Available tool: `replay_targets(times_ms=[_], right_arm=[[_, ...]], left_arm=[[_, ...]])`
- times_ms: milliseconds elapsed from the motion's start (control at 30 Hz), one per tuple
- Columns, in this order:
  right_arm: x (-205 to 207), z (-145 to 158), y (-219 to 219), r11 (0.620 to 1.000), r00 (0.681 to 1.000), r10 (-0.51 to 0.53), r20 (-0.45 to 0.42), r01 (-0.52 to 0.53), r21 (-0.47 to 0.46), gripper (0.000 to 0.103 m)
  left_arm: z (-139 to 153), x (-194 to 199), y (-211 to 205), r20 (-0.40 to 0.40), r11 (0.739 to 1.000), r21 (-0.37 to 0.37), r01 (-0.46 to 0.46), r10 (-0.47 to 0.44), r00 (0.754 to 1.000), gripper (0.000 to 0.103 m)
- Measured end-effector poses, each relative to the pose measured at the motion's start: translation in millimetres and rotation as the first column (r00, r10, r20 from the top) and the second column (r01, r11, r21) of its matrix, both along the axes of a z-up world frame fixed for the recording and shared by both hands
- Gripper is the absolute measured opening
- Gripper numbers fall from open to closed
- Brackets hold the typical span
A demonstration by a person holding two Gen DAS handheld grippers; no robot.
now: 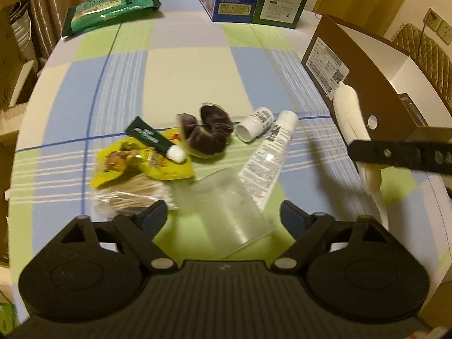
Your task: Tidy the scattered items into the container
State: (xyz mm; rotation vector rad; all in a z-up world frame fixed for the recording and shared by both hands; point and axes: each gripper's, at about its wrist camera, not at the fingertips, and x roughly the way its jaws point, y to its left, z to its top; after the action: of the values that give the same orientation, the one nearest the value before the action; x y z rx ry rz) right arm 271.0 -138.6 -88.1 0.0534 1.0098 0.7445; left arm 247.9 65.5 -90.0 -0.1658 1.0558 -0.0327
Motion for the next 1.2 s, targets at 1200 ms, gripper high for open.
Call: replay_targets(times_ms=[1200], right_arm=[[7.1, 46.8, -91.4, 0.991, 0.987, 0.122, 0.104, -0.128, 0.050, 0.012]], left_arm=[[63.4, -46.1, -58.7, 0.160, 0.995, 0.072, -0.071, 0.059, 0.985, 0.048]])
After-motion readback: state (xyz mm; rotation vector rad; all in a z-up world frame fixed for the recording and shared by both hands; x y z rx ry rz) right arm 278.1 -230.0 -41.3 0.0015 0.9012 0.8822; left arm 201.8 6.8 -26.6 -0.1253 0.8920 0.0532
